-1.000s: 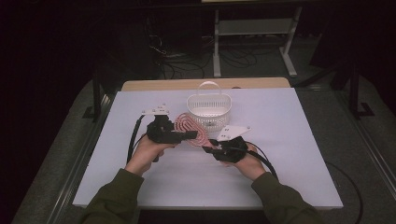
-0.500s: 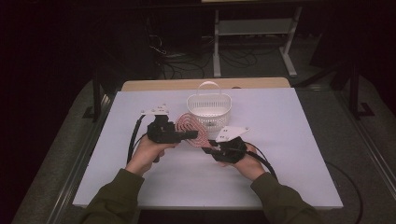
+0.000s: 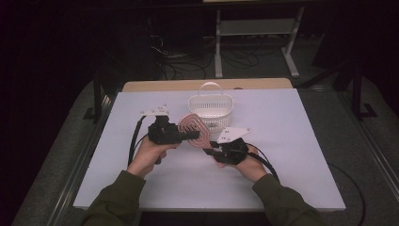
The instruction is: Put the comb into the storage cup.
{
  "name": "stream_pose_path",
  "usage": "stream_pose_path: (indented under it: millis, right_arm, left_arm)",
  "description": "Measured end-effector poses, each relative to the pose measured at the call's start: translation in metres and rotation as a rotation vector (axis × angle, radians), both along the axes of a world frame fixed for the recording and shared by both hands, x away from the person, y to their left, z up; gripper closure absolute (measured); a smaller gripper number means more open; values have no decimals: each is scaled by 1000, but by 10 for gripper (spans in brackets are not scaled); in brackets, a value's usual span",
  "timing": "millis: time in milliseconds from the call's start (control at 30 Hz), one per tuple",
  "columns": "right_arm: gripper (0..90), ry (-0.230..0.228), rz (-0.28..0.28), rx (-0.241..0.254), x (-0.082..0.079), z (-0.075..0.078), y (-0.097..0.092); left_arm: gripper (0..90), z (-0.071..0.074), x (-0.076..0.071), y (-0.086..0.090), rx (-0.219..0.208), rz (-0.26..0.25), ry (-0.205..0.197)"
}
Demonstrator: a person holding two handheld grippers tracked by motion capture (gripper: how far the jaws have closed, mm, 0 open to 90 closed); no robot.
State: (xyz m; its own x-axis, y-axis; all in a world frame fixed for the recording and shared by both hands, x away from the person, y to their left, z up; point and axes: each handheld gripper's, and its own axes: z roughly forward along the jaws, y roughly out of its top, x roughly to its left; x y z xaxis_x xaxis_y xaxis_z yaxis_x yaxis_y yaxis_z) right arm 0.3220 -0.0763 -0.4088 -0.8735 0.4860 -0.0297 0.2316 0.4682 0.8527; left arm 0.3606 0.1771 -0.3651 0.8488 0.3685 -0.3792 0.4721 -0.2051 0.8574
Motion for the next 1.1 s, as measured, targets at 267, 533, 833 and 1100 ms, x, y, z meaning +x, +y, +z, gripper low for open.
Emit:
stream_pose_path:
  millis: [267, 533, 833, 1100]
  right_arm:
    - [696, 3, 4, 17, 0, 1, -1]
    - [610, 14, 2, 22, 1, 1, -1]
    - [398, 53, -32, 60, 4, -1, -3]
    - [278, 101, -51, 59, 7, -3, -9]
  left_arm:
    - [642, 2, -2, 0, -18, 3, -17]
    - [644, 5, -2, 3, -52, 11, -23]
    - [643, 6, -1, 9, -56, 24, -24]
    - [643, 7, 1, 17, -67, 47, -16]
